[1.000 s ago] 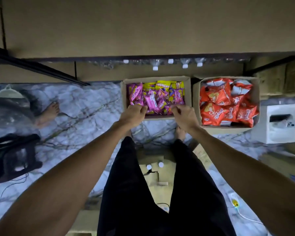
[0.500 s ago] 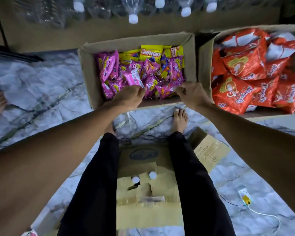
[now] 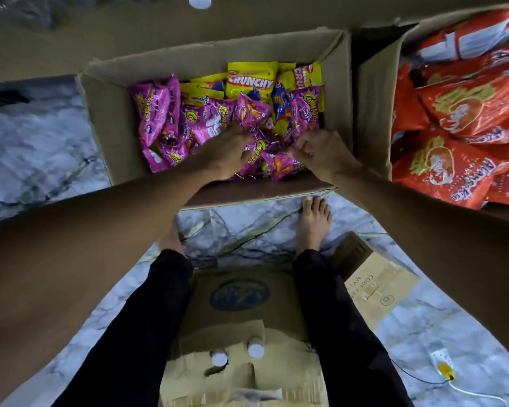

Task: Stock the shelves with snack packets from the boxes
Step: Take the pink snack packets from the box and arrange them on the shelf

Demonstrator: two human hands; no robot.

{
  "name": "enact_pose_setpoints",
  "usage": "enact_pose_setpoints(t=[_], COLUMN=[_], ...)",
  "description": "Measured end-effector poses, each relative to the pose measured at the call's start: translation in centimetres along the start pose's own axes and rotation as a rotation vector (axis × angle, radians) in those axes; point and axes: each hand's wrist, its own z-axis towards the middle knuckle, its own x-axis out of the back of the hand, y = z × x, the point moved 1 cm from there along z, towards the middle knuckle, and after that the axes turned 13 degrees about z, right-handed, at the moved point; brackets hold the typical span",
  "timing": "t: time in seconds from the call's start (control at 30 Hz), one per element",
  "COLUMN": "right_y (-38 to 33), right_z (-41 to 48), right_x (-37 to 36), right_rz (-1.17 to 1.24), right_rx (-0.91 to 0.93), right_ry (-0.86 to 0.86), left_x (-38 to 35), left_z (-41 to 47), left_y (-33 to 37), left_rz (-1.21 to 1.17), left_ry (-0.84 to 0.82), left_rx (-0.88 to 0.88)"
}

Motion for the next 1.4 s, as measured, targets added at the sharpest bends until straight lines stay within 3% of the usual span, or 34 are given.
enact_pose_setpoints(t=[0.2,0.33,0.47,0.57,0.67,0.93,1.13,1.3,1.4], right_y=[1.2,1.2,1.5,1.6,1.1,0.8,1.0,-1.0,-2.8], right_z=[0.5,0.5,0.7,0.7,0.7,2.7,4.1,1.7,-0.7], right_x=[-0.5,-0.8,-1.7,-2.3,-2.6,-4.2,-5.5,-4.8,-3.9], right_rz=[-0.136,-0.077,0.003,0.213,0.256,0.422,0.536,0.637,0.668], right_rx=[-0.175,-0.217,-0.334,-0.522,-0.669,-0.837,-0.876,-0.744,-0.711], right_ry=[0.166,0.213,0.226,0.293,0.32,0.36,0.394,0.5,0.388], left_x=[-0.3,0.2,-0.2,0.8,2.6,3.2,1.7,2.8,4.5], left_z=[4.2,6.1,6.3,5.7,4.5,1.9,0.0,-2.4,-4.9], left_y=[0.9,1.7,1.8,0.8,-1.1,-4.2,-2.9,-1.2,0.4], left_rz=[0.194,0.381,0.441,0.33,0.207,0.012,-0.153,-0.288,-0.32], left_ry=[0.021,-0.05,0.016,0.156,0.265,0.246,0.229,0.234,0.245], left_rx=[-0.112,-0.132,-0.045,0.133,0.262,0.208,0.138,0.194,0.276])
